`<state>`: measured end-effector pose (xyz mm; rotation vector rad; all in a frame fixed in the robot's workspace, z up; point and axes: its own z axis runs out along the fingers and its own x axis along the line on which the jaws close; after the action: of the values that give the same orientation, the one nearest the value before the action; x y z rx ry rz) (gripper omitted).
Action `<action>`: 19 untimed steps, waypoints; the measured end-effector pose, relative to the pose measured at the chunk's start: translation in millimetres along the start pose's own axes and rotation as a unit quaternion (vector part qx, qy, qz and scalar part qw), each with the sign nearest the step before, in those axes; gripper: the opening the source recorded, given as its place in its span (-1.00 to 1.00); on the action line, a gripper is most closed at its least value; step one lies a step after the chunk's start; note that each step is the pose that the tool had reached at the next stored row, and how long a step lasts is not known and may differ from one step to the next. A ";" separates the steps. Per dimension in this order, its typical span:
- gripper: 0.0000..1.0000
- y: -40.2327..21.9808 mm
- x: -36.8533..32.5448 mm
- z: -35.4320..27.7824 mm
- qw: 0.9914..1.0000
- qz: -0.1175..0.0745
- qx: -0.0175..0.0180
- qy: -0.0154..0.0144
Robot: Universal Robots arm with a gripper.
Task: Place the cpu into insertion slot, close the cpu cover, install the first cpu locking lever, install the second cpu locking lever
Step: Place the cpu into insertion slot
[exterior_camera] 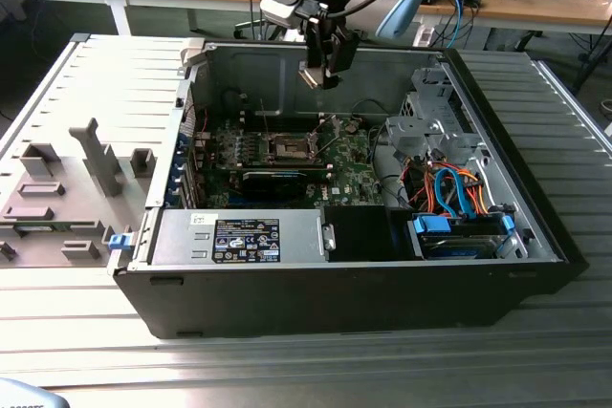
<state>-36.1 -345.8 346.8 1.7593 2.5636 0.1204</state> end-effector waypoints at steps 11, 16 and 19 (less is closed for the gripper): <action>0.08 0.0 0.0 0.1 1.000 0.010 0.000 -0.001; 0.08 0.0 0.0 0.3 1.000 0.026 -0.001 -0.002; 0.08 0.0 0.0 0.4 1.000 0.029 -0.001 -0.002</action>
<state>-36.1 -345.8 346.5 1.8309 2.5103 0.1190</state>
